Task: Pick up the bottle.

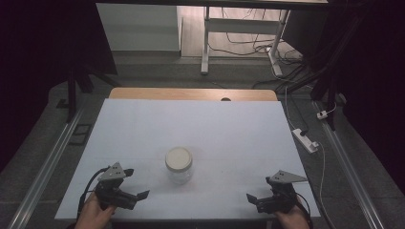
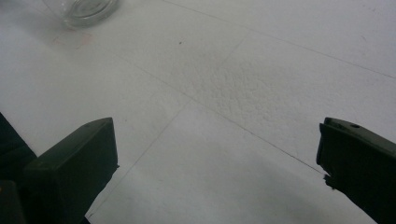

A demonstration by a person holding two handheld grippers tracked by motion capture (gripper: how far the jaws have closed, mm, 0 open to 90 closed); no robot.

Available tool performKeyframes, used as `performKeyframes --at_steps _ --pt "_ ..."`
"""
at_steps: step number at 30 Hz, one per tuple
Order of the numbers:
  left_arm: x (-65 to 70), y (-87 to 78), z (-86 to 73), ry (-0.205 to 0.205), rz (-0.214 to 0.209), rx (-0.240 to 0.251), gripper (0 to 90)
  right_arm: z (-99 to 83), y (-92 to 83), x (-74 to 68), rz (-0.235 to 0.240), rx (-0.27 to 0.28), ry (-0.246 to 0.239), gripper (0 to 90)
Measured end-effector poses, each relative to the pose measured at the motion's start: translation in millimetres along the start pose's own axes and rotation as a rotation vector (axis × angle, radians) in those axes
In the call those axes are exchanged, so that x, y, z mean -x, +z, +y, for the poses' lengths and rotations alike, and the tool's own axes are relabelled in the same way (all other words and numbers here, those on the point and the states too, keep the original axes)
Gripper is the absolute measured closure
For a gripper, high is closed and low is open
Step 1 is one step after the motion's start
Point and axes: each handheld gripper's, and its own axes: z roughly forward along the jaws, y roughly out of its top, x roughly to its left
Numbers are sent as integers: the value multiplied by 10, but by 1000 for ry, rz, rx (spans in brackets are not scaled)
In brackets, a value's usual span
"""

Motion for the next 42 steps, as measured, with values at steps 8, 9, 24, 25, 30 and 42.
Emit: performKeyframes --at_steps 8,9,24,25,30,42 --pt "0 153 139 40 2 -34 0 -1 2 -2 0 1 -4 0" --pt "-2 173 161 50 -2 -36 0 -1 2 -2 0 1 -5 0" --pt "-33 502 417 109 -58 -38 0 0 1 0 5 -2 -4 0" --pt "-32 524 431 116 -62 -41 0 0 2 1 5 -2 -4 0" --pt "-3 659 521 156 -65 -48 0 0 1 1 5 -2 -4 0" --pt "40 912 706 197 -106 -38 0 -1 1 1 8 -1 -4 0"
